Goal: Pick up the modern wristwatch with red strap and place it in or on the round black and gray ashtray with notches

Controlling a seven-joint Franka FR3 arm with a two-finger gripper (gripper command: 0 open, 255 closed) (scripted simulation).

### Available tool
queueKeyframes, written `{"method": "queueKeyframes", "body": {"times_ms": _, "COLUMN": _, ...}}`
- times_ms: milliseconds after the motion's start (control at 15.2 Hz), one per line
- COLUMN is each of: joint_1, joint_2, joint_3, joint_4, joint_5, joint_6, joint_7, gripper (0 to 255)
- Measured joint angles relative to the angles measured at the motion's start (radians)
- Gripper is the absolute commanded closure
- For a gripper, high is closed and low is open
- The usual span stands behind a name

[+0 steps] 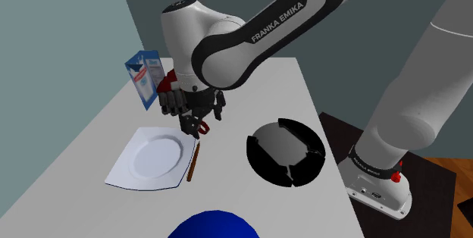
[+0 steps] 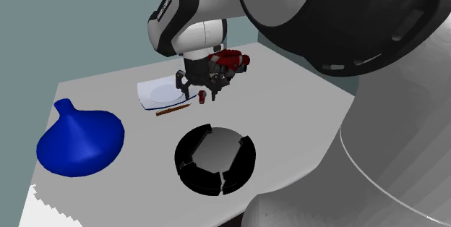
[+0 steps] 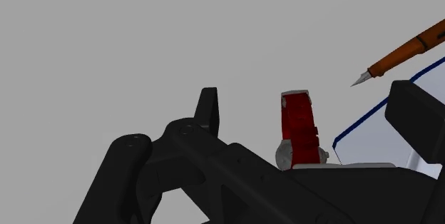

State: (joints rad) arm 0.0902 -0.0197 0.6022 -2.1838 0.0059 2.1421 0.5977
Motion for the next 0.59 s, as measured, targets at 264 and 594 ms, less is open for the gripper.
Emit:
{"method": "queueKeyframes", "body": {"times_ms": 264, "joint_1": 0.0, "joint_2": 0.001, "joint_3": 0.0, "joint_4": -0.001, "joint_5": 0.0, "joint_6": 0.002, "joint_7": 0.0, "gripper": 255}}
{"method": "queueKeyframes", "body": {"times_ms": 594, "joint_1": 0.0, "joint_2": 0.001, "joint_3": 0.0, "joint_4": -0.001, "joint_5": 0.0, "joint_6": 0.002, "joint_7": 0.0, "gripper": 255}}
